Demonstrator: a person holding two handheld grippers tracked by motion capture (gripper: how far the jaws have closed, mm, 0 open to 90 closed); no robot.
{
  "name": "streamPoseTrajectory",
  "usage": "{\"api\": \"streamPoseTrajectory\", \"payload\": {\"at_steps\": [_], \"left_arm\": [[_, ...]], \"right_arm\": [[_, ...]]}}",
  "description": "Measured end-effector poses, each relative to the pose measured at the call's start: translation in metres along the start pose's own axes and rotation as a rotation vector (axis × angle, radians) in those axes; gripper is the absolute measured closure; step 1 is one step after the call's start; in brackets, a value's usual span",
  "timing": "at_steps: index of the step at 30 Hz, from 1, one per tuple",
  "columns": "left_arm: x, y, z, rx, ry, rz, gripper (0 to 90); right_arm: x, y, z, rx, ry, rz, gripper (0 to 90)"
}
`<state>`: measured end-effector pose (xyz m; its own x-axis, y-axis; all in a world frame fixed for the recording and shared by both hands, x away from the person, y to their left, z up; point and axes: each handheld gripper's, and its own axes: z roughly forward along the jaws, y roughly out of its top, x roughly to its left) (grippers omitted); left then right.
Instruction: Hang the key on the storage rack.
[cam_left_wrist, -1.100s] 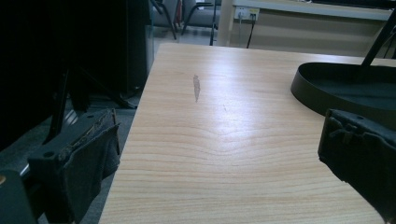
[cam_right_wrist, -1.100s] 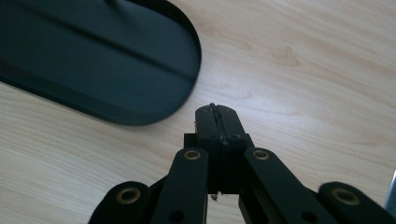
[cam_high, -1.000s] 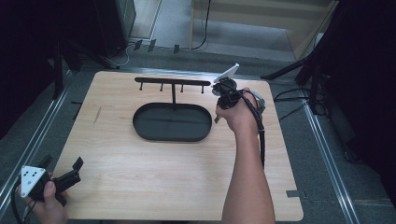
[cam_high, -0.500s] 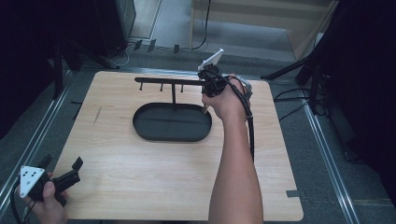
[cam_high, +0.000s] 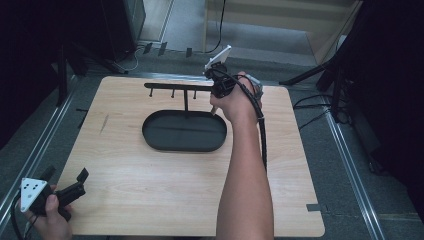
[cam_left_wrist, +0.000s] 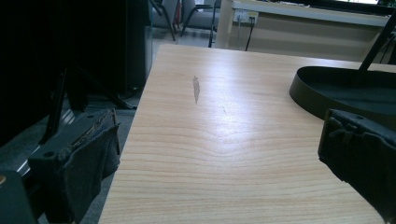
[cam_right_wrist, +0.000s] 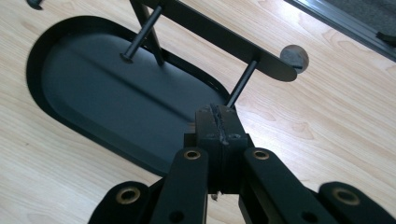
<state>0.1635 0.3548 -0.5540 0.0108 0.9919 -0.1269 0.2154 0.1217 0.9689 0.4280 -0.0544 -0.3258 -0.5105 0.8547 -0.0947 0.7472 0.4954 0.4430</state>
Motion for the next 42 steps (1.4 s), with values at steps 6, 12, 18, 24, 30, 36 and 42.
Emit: {"api": "streamPoseTrajectory", "payload": {"at_steps": [6, 12, 18, 24, 30, 36, 42], "left_arm": [[0.0, 0.0, 0.0, -0.001, -0.001, -0.001, 0.0], [0.0, 0.0, 0.0, -0.001, -0.001, -0.001, 0.0], [0.0, 0.0, 0.0, -0.001, -0.001, 0.001, 0.0], [0.0, 0.0, 0.0, -0.001, -0.001, -0.002, 0.0], [0.0, 0.0, 0.0, -0.001, -0.001, 0.0, 0.0], [0.0, 0.0, 0.0, 0.002, 0.001, 0.005, 0.0], [-0.001, 0.0, 0.0, 0.002, 0.001, 0.008, 0.0]], "right_arm": [[0.0, 0.001, 0.004, -0.007, -0.011, 0.002, 90.0], [-0.003, 0.002, 0.005, -0.02, -0.021, 0.004, 90.0], [-0.006, 0.002, 0.005, -0.037, -0.027, 0.007, 89.9], [-0.01, 0.001, 0.003, -0.07, -0.073, 0.045, 90.0], [-0.02, -0.007, 0.003, -0.06, -0.07, 0.093, 88.0], [-0.029, -0.016, 0.004, -0.045, -0.069, 0.12, 84.5], [-0.04, -0.029, 0.008, -0.03, -0.096, 0.164, 78.4]]}}
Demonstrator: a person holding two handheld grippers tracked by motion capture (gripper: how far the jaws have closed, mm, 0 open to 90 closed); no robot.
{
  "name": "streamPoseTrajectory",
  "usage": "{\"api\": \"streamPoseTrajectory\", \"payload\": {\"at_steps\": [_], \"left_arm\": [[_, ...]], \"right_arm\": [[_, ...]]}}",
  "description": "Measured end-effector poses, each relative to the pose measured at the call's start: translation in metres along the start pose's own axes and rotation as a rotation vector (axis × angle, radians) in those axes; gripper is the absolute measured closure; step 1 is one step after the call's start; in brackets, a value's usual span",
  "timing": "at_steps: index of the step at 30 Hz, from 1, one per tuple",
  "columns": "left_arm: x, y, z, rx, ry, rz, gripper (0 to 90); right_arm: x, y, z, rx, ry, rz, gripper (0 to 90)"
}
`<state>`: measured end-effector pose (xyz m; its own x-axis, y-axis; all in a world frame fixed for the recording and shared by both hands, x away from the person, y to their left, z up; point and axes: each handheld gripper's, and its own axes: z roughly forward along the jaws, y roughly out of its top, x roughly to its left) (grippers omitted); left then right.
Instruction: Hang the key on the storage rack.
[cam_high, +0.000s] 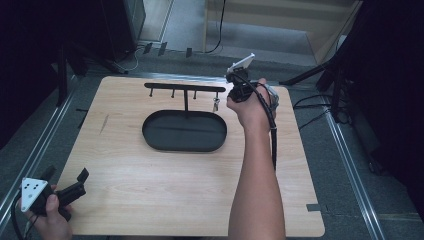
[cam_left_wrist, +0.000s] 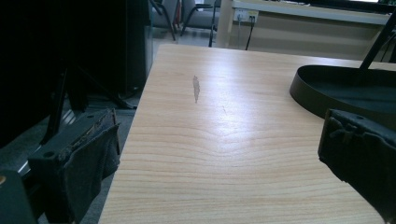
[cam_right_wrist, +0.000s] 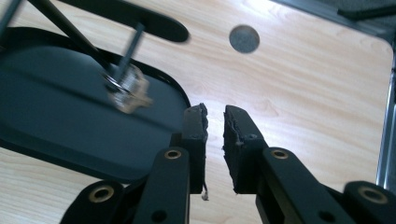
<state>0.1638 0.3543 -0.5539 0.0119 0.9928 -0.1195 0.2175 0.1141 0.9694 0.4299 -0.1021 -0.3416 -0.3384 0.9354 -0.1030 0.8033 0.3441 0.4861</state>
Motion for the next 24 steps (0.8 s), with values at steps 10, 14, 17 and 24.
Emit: {"api": "streamPoseTrajectory", "payload": {"at_steps": [10, 14, 17, 24], "left_arm": [[0.0, 0.0, 0.0, -0.001, 0.0, 0.003, 0.0], [0.0, 0.0, 0.0, 0.001, 0.0, 0.004, 0.0], [0.0, 0.0, 0.0, 0.001, 0.0, 0.004, 0.0], [-0.001, 0.0, 0.0, 0.002, 0.0, 0.006, 0.0]], "right_arm": [[-0.026, -0.022, 0.005, 0.062, -0.02, 0.06, 66.8], [-0.043, -0.034, 0.009, 0.069, -0.02, 0.109, 62.9], [-0.053, -0.042, 0.014, 0.088, -0.012, 0.154, 60.0], [-0.074, -0.064, 0.024, 0.129, -0.032, 0.174, 54.5]]}}
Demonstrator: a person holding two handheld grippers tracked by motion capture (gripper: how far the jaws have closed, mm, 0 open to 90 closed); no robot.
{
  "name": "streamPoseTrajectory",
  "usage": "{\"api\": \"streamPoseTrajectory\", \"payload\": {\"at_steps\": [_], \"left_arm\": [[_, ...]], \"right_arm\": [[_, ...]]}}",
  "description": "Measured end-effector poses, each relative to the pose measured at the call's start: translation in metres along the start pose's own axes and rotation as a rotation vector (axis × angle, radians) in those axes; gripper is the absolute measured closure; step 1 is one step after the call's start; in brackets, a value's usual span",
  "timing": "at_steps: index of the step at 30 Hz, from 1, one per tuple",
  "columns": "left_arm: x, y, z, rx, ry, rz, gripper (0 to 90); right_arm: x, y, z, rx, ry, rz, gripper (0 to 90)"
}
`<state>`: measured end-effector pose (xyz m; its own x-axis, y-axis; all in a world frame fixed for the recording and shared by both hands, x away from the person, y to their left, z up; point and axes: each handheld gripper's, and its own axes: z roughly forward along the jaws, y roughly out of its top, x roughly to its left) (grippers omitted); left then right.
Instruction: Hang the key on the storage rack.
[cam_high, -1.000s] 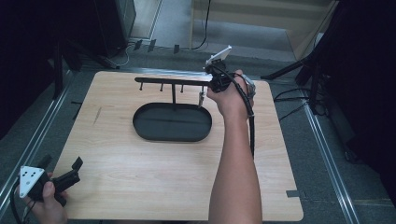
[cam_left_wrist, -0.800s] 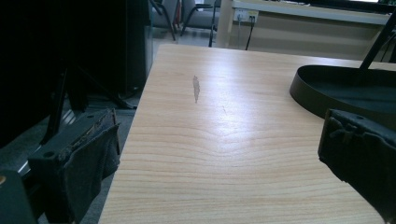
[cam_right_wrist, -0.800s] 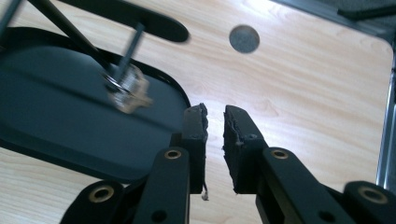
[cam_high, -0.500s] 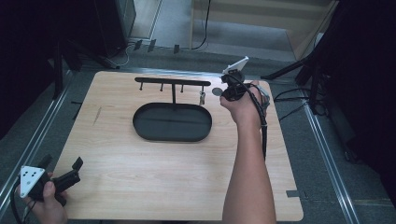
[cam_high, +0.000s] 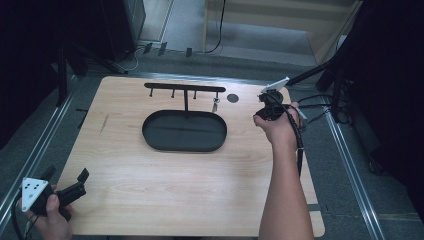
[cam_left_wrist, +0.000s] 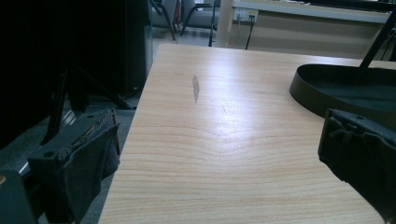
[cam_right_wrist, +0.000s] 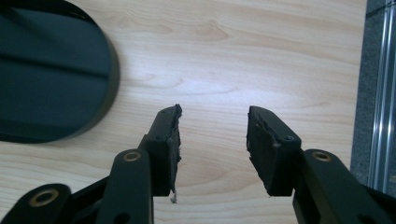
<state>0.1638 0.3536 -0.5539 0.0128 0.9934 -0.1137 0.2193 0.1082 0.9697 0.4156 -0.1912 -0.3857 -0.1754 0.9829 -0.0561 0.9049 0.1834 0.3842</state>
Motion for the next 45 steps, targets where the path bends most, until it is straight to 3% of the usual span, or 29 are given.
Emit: {"api": "streamPoseTrajectory", "payload": {"at_steps": [9, 17, 26, 31, 37, 40, 45], "left_arm": [[0.0, 0.0, 0.0, 0.0, 0.0, 0.001, 0.0], [0.0, 0.0, 0.0, -0.002, -0.002, 0.003, 0.0], [0.0, 0.0, 0.0, -0.002, -0.002, 0.005, 0.0], [0.0, 0.0, 0.0, -0.003, -0.002, 0.005, 0.0], [-0.001, 0.0, 0.0, 0.0, -0.002, 0.009, 0.0], [-0.001, 0.0, 0.0, -0.001, 0.001, 0.008, 0.0], [-0.001, 0.0, 0.0, 0.0, 0.001, 0.008, 0.0]], "right_arm": [[-0.025, -0.015, 0.006, 0.013, -0.005, 0.049, 50.5], [-0.04, -0.03, 0.014, 0.015, 0.011, 0.041, 46.2], [-0.044, -0.047, 0.024, -0.001, 0.003, -0.002, 34.9], [-0.047, -0.065, 0.032, -0.098, -0.011, -0.017, 25.9], [-0.051, -0.092, 0.039, -0.259, 0.041, 0.037, 19.4], [-0.054, -0.106, 0.044, -0.295, 0.054, 0.079, 16.3], [-0.056, -0.133, 0.055, -0.324, 0.076, 0.095, 13.0]]}}
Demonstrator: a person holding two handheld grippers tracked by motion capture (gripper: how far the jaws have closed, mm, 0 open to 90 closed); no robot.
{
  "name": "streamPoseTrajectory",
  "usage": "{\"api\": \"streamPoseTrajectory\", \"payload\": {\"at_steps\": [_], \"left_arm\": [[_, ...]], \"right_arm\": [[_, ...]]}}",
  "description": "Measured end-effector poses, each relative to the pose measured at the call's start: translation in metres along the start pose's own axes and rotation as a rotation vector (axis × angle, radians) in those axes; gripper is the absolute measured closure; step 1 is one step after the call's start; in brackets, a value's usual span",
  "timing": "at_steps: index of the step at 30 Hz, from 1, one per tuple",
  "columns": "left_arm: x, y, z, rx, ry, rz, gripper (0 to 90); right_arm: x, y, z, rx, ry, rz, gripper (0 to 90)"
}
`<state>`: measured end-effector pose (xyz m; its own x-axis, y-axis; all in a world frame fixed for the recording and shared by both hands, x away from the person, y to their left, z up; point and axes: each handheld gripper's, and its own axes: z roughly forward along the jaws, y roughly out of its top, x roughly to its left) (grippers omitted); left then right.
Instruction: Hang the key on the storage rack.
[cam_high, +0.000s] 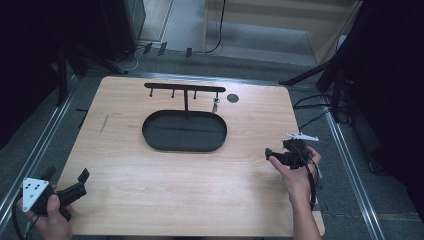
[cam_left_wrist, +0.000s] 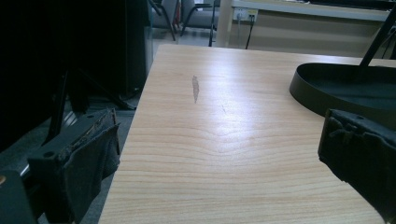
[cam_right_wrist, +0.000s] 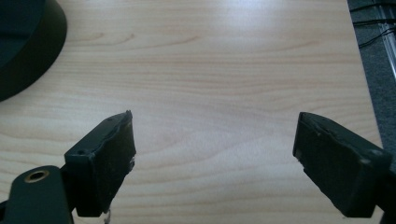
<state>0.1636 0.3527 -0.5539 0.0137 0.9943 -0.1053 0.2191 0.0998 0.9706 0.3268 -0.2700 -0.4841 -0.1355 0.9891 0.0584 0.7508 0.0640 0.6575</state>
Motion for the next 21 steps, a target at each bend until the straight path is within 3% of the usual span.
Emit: {"api": "streamPoseTrajectory", "payload": {"at_steps": [9, 21], "left_arm": [[0.0, 0.0, 0.0, -0.001, 0.0, 0.005, 0.0], [-0.001, 0.0, 0.0, 0.002, 0.002, 0.011, 0.0]], "right_arm": [[-0.019, -0.05, -0.003, -0.077, 0.032, 0.001, 3.7], [-0.049, -0.104, -0.023, -0.232, 0.044, 0.019, 2.9]]}}
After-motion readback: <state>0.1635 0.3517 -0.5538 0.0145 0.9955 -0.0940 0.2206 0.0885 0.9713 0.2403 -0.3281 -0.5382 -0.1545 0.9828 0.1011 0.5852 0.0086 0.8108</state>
